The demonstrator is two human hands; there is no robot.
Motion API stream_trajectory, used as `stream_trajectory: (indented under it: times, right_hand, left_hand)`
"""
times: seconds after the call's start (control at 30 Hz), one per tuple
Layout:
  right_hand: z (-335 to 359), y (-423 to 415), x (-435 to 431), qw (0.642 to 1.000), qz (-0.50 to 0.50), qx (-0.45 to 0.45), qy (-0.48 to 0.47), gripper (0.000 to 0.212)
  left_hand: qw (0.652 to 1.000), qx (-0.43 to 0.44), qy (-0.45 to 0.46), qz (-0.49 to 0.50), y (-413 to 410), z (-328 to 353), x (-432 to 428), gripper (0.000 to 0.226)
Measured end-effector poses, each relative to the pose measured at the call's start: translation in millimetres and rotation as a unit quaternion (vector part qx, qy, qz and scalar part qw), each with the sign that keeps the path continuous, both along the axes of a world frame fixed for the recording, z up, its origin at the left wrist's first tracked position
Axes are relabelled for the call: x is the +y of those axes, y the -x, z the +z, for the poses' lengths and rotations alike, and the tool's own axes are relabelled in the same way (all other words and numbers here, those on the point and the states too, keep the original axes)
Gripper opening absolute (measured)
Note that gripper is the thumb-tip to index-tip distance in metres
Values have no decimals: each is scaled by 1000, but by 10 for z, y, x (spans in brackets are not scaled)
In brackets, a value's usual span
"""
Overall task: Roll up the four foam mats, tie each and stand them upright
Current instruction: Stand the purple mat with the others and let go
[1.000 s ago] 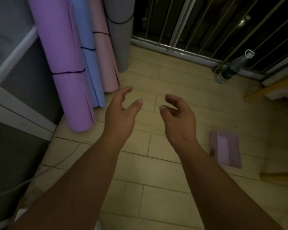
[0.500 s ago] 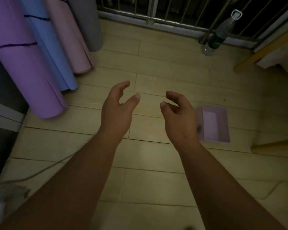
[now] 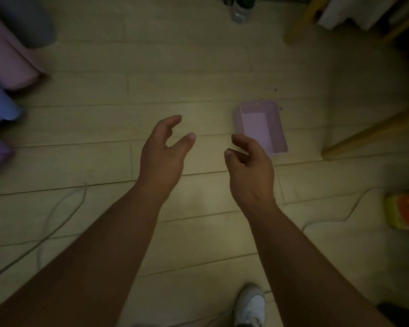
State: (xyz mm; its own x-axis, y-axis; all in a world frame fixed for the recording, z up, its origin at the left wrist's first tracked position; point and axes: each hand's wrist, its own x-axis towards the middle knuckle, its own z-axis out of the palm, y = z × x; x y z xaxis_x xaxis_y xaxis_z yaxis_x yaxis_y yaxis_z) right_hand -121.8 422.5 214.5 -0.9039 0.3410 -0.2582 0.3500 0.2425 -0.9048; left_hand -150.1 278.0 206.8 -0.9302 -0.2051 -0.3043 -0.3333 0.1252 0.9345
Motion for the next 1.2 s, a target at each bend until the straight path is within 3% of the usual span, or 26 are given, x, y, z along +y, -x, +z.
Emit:
stream_trajectory:
  times: [0.53, 0.67, 0.83, 1.03, 1.2]
  right_hand:
    - [-2206, -701, 1761, 986, -116, -113, -44, 33]
    - [-2774, -718, 2035, 981, -131, -130, -61, 32]
    - [-3405, -667, 2337, 970, -146, -161, -105, 34]
    - [-3680, -493, 2542, 964, -164, -167, -124, 43]
    - [-3597, -407, 2492, 964, -186, -150, -115, 40]
  left_hand:
    - [989, -73, 19, -128, -289, -2333, 1786, 35]
    - [983, -79, 62, -155, -231, -2882, 2115, 44]
    - [961, -59, 179, -204, -191, -3505, 2367, 63]
    - [921, 51, 313, -227, -105, -3831, 2455, 54]
    - [950, 25, 249, -190, -136, -3676, 2448, 48]
